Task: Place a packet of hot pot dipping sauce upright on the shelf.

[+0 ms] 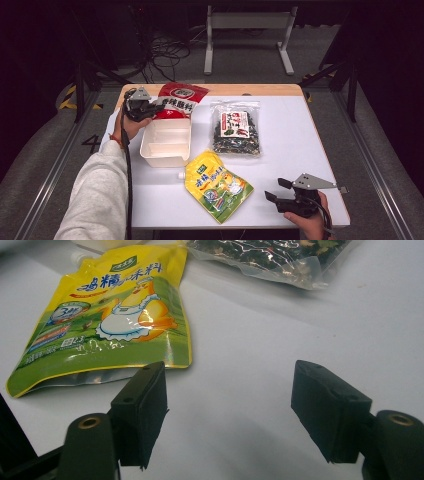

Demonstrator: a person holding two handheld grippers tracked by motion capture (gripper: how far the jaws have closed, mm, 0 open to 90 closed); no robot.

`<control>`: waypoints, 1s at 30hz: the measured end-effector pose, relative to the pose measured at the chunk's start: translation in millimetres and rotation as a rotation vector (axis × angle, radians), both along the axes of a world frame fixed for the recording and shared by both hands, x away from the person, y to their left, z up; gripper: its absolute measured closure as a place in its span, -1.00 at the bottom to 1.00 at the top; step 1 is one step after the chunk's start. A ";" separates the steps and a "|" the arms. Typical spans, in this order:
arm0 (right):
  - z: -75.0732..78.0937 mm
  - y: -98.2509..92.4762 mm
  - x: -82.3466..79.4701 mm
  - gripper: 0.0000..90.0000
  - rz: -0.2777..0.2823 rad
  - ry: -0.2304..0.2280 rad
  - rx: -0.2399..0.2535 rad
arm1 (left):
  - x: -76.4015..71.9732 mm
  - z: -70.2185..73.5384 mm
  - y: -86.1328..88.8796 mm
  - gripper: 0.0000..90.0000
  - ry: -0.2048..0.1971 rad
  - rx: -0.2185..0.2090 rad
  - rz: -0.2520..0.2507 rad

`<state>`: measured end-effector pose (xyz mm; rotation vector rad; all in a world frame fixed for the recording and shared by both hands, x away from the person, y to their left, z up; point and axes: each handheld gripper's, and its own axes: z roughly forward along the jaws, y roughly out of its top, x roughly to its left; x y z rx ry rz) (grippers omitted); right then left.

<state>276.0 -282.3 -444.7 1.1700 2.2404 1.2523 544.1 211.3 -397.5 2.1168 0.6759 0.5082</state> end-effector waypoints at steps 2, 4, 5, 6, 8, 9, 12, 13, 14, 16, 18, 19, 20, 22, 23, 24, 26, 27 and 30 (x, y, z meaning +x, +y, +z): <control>0.2 0.2 0.0 -0.32 0.002 0.002 -0.003 | 0.9 1.4 -2.8 1.00 0.021 0.030 0.005; 0.2 0.1 0.2 -0.32 -0.001 0.004 -0.003 | 1.6 2.5 -4.1 1.00 0.029 0.056 0.001; 0.3 0.2 0.2 -0.33 -0.001 0.003 -0.004 | 1.5 3.0 -5.1 1.00 0.023 0.074 0.001; 0.4 0.3 0.2 -0.33 0.001 0.004 -0.006 | 1.2 3.3 -6.2 1.00 0.027 0.082 0.002; 0.5 0.5 0.3 -0.33 0.001 0.002 -0.008 | 1.6 3.3 -5.8 0.99 0.033 0.073 0.007; 0.6 0.6 0.3 -0.33 0.004 0.002 -0.007 | 2.1 3.1 -4.5 0.99 0.041 0.058 0.009; 0.7 0.9 0.5 -0.35 0.007 0.002 -0.011 | 1.5 2.5 -1.5 0.90 0.061 0.004 0.015; 0.4 0.7 0.4 -0.37 0.014 0.005 -0.014 | 1.0 2.9 -1.4 0.80 0.065 -0.017 0.017; 0.0 0.2 0.2 -0.37 0.023 0.008 -0.016 | 0.7 3.7 -1.4 0.73 0.064 -0.028 0.015; -0.7 -1.1 0.8 -0.37 0.019 0.012 -0.024 | -0.1 8.7 -2.1 0.55 0.038 -0.052 0.028; -0.5 -2.0 2.0 -0.37 0.012 0.015 -0.022 | -0.7 14.0 -3.9 0.45 0.011 -0.071 0.045; 0.1 -1.5 2.0 -0.37 0.011 0.016 -0.022 | 0.1 15.2 -4.0 0.32 0.019 -0.082 0.048; 0.3 -1.0 2.0 -0.37 0.014 0.015 -0.021 | 1.0 16.0 -4.1 0.33 0.028 -0.093 0.042; 0.2 0.4 1.4 -0.37 0.023 0.013 -0.022 | 0.7 15.4 -5.4 0.48 0.025 -0.085 0.047; -0.3 1.2 1.2 -0.37 0.025 0.015 -0.026 | 1.1 14.4 -5.3 0.68 0.037 -0.085 0.019; -0.9 1.5 1.3 -0.37 0.030 0.015 -0.030 | 0.3 13.4 -6.3 0.92 0.038 -0.071 0.016; -1.7 1.6 1.2 -0.37 0.034 0.019 -0.030 | 0.2 13.2 -6.4 1.00 0.035 -0.053 0.018; -1.9 1.5 1.0 -0.37 0.035 0.021 -0.031 | 0.0 13.4 -6.8 1.00 0.042 -0.037 0.014; -1.4 0.8 0.8 -0.37 0.033 0.022 -0.025 | 1.1 10.8 -10.8 1.00 0.052 0.041 -0.001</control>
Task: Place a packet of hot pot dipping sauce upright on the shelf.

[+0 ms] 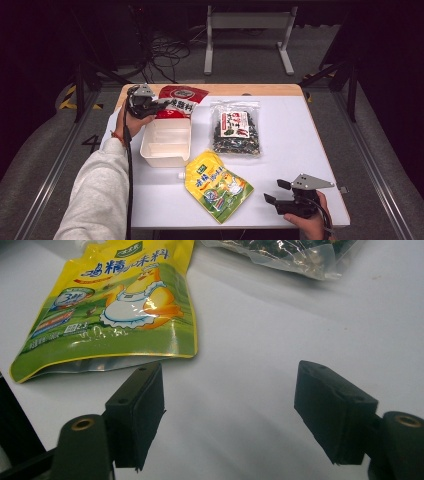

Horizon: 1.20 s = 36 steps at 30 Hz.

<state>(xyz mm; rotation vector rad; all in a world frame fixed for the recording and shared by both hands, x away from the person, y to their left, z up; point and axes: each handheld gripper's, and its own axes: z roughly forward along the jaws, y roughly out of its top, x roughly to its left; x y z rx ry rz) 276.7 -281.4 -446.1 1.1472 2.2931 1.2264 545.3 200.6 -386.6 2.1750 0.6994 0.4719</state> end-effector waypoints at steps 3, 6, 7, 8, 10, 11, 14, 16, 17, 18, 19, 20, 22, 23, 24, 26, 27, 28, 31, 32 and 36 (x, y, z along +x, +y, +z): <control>0.5 0.8 -0.2 -0.37 -0.001 -0.002 0.003 | 2.6 -4.5 -3.1 1.00 0.023 0.036 0.015; 0.7 1.2 -0.5 -0.37 -0.009 -0.003 0.003 | 4.2 -6.2 -3.1 1.00 0.032 0.039 0.024; 0.8 1.1 -0.6 -0.37 -0.010 -0.004 0.004 | 4.6 -7.0 -2.7 1.00 0.038 0.039 0.024; 1.0 1.1 -0.6 -0.37 -0.010 -0.005 0.005 | 4.9 -8.0 -2.6 1.00 0.045 0.034 0.032; 0.9 0.9 -0.4 -0.37 -0.011 -0.003 0.009 | 5.7 -8.7 -1.0 1.00 0.056 0.027 0.035; 0.7 0.8 -0.1 -0.37 -0.009 -0.004 0.007 | 5.7 -9.1 0.0 1.00 0.056 0.018 0.033; 0.8 2.0 0.1 -0.37 -0.001 -0.005 0.000 | 3.6 -6.8 4.7 0.98 0.038 -0.033 0.033; 1.2 2.4 0.2 -0.37 0.001 -0.006 -0.001 | 1.9 -4.6 6.1 0.96 0.027 -0.052 0.032; 1.8 2.6 0.5 -0.37 0.005 -0.008 0.000 | -0.1 -2.2 6.8 0.96 0.013 -0.057 0.045; 2.0 2.7 1.1 -0.37 0.004 -0.009 0.001 | -1.5 -1.5 6.8 0.94 0.015 -0.062 0.043; 2.1 2.7 1.6 -0.37 0.003 -0.007 0.003 | -3.8 -0.5 7.0 0.92 0.007 -0.057 0.043; 2.2 2.8 2.6 -0.37 0.004 -0.007 0.002 | -6.2 0.2 7.4 0.88 0.000 -0.059 0.054; 2.5 3.4 3.7 -0.37 0.010 -0.008 0.001 | -9.8 2.1 11.9 0.79 0.000 -0.100 0.068; 2.6 3.9 4.0 -0.36 0.012 -0.009 0.002 | -13.2 3.9 15.5 0.76 -0.020 -0.123 0.086; 2.8 4.7 4.5 -0.36 0.012 -0.009 0.001 | -16.3 5.8 18.1 0.70 -0.026 -0.136 0.095; 3.3 6.1 5.6 -0.36 0.022 -0.013 -0.001 | -24.2 9.8 22.9 0.65 -0.048 -0.145 0.104; 3.6 6.6 6.2 -0.35 0.027 -0.015 -0.003 | -28.1 11.5 24.6 0.61 -0.053 -0.146 0.113; 3.9 7.0 6.7 -0.35 0.029 -0.015 -0.003 | -33.9 14.4 28.1 0.57 -0.064 -0.155 0.115; 4.6 7.9 9.7 -0.34 0.033 -0.017 -0.002 | -50.0 20.6 36.5 0.47 -0.083 -0.191 0.121; 4.9 7.8 11.0 -0.33 0.033 -0.019 -0.002 | -58.0 22.3 39.4 0.44 -0.089 -0.202 0.120; 8.0 6.9 17.8 -0.32 0.021 -0.023 0.008 | -86.3 21.1 43.9 0.27 -0.111 -0.219 0.101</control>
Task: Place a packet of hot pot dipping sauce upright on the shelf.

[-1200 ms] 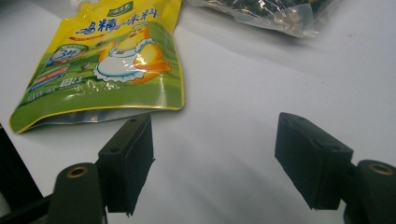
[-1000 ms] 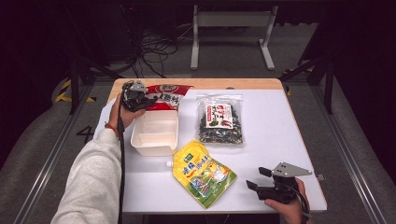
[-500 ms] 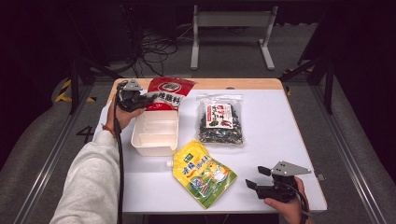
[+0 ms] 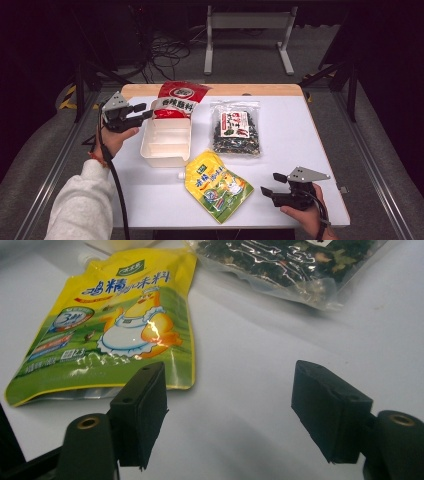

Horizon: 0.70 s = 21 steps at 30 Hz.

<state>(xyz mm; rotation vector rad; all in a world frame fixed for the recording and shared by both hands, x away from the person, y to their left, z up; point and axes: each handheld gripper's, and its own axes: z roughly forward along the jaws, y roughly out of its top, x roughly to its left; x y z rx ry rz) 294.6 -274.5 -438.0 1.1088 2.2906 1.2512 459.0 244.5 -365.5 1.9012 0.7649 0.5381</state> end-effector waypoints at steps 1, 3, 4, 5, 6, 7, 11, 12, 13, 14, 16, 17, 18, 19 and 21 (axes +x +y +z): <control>0.0 0.0 0.0 -0.32 0.000 0.000 0.000 | 0.0 0.0 0.0 0.26 0.000 0.000 0.000; 2.0 -0.8 6.1 -0.31 -0.009 -0.003 0.009 | -22.0 -2.8 1.5 0.23 -0.025 -0.014 -0.024; 2.0 -0.8 6.1 -0.31 -0.009 -0.003 0.009 | -22.0 -2.8 1.5 0.18 -0.025 -0.014 -0.024; 2.8 -1.3 11.6 -0.30 -0.016 -0.004 0.011 | -29.2 -4.0 2.3 0.16 -0.029 -0.028 -0.037; 3.5 -1.6 14.6 -0.30 -0.019 -0.004 0.012 | -41.9 -7.3 3.2 0.14 -0.035 -0.052 -0.051; 4.1 -1.7 17.3 -0.30 -0.021 -0.006 0.011 | -48.6 -9.6 2.7 0.11 -0.035 -0.048 -0.048; 7.2 -2.7 33.7 -0.29 -0.039 -0.015 0.021 | -75.8 -19.3 -2.6 0.00 -0.042 -0.018 -0.058; 8.0 -3.0 37.8 -0.28 -0.042 -0.018 0.023 | -81.6 -21.2 -3.9 -0.03 -0.039 -0.012 -0.062; 8.7 -3.6 41.9 -0.28 -0.044 -0.018 0.026 | -88.9 -23.8 -5.8 -0.05 -0.042 -0.008 -0.053; 9.6 -4.3 46.7 -0.28 -0.048 -0.020 0.028 | -92.8 -25.4 -6.4 -0.10 -0.047 -0.001 -0.044; 10.2 -4.7 49.4 -0.27 -0.052 -0.023 0.027 | -98.4 -28.6 -7.6 -0.19 -0.043 -0.006 -0.026; 10.9 -5.2 52.7 -0.27 -0.057 -0.027 0.025 | -105.0 -33.4 -8.9 -0.19 -0.028 -0.015 -0.018; 11.9 -5.8 56.6 -0.26 -0.059 -0.030 0.024 | -111.9 -37.8 -10.6 -0.23 -0.033 0.001 -0.008; 13.0 -6.5 60.3 -0.26 -0.062 -0.036 0.020 | -117.3 -41.5 -11.6 -0.26 -0.028 0.004 -0.004; 14.5 -7.5 65.0 -0.25 -0.070 -0.040 0.019 | -125.5 -47.6 -13.2 -0.31 -0.011 0.013 -0.011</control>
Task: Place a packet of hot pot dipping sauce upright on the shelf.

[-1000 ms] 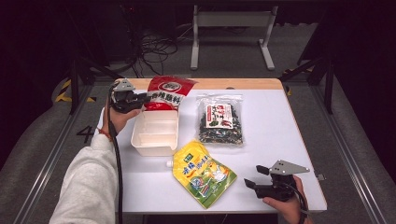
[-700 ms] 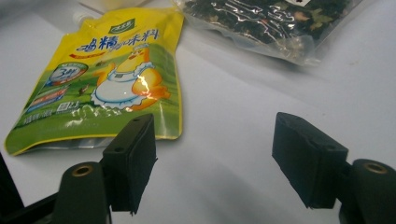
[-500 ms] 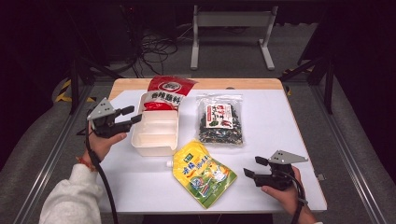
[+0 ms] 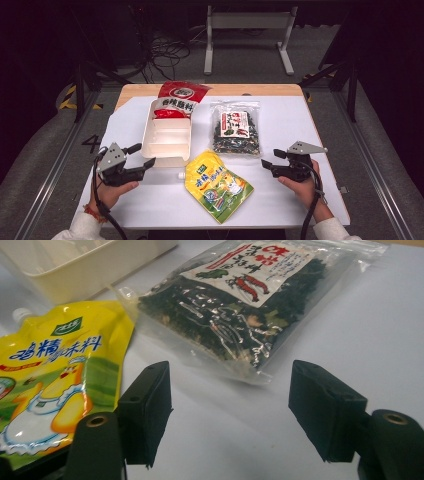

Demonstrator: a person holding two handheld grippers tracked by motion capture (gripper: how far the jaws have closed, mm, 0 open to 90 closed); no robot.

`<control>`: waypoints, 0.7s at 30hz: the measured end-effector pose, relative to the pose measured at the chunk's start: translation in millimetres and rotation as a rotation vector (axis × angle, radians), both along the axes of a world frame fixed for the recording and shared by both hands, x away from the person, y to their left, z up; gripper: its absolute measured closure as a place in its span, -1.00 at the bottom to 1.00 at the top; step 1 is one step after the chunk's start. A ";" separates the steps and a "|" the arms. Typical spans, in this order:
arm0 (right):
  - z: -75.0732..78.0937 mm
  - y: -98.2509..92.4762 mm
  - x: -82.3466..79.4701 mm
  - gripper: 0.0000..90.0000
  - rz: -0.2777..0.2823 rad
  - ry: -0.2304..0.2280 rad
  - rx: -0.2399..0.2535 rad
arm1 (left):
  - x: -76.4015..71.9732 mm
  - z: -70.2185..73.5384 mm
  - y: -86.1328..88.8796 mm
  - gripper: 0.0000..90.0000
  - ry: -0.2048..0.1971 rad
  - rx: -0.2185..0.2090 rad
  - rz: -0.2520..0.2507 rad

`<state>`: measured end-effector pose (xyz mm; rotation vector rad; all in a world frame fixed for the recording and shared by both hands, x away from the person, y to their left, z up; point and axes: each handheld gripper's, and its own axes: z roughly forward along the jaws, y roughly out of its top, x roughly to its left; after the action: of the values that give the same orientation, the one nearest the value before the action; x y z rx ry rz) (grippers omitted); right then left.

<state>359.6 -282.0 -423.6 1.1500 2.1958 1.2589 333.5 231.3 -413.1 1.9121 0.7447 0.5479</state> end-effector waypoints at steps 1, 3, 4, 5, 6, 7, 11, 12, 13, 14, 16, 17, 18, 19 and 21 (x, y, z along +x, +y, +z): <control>0.7 -0.6 2.5 -0.25 -0.006 0.000 -0.002 | -4.9 -3.2 -0.8 -0.34 0.005 0.005 0.003; 1.6 -2.4 8.5 -0.25 -0.016 0.003 0.001 | -14.9 -9.6 -1.0 -0.41 0.022 0.003 0.006; 1.7 -2.8 10.4 -0.25 -0.017 0.003 0.000 | -20.8 -15.0 -1.3 -0.45 0.042 -0.013 0.012; 2.0 -3.3 14.3 -0.25 -0.021 0.002 -0.005 | -24.1 -19.1 -2.0 -0.49 0.056 -0.011 0.008; 2.0 -3.4 17.0 -0.25 -0.023 -0.002 -0.008 | -27.2 -23.2 -3.4 -0.52 0.071 -0.001 0.004; 2.2 -3.2 19.4 -0.25 -0.026 -0.010 -0.011 | -30.3 -27.9 -5.8 -0.54 0.087 0.010 -0.001; 3.4 -0.7 27.3 -0.25 -0.036 -0.026 -0.011 | -35.1 -35.2 -12.1 -0.58 0.109 0.042 -0.028; 3.8 0.8 30.6 -0.25 -0.034 -0.028 -0.008 | -35.2 -37.1 -14.4 -0.59 0.119 0.051 -0.038; 3.6 2.8 34.2 -0.26 -0.037 -0.028 -0.009 | -34.3 -38.9 -16.8 -0.59 0.121 0.064 -0.051; 2.8 5.0 37.4 -0.26 -0.038 -0.030 -0.010 | -33.6 -40.0 -18.6 -0.59 0.125 0.076 -0.055; 0.9 8.4 41.6 -0.26 -0.034 -0.030 -0.007 | -32.6 -41.9 -21.7 -0.60 0.141 0.079 -0.074; -0.6 11.0 44.5 -0.26 -0.034 -0.030 -0.008 | -32.6 -41.9 -21.7 -0.60 0.141 0.079 -0.074; -0.6 11.0 44.5 -0.26 -0.034 -0.030 -0.008 | -32.0 -42.8 -23.8 -0.60 0.135 0.096 -0.082; -2.7 15.1 49.1 -0.26 -0.030 -0.025 0.002 | -32.2 -44.0 -26.6 -0.60 0.131 0.114 -0.089; -3.1 16.6 50.4 -0.25 -0.030 -0.025 0.003 | -32.3 -44.9 -28.1 -0.60 0.135 0.118 -0.102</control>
<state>409.9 -265.4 -426.7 1.1572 2.1519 1.2575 301.2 203.2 -458.0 2.1007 0.7088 0.4102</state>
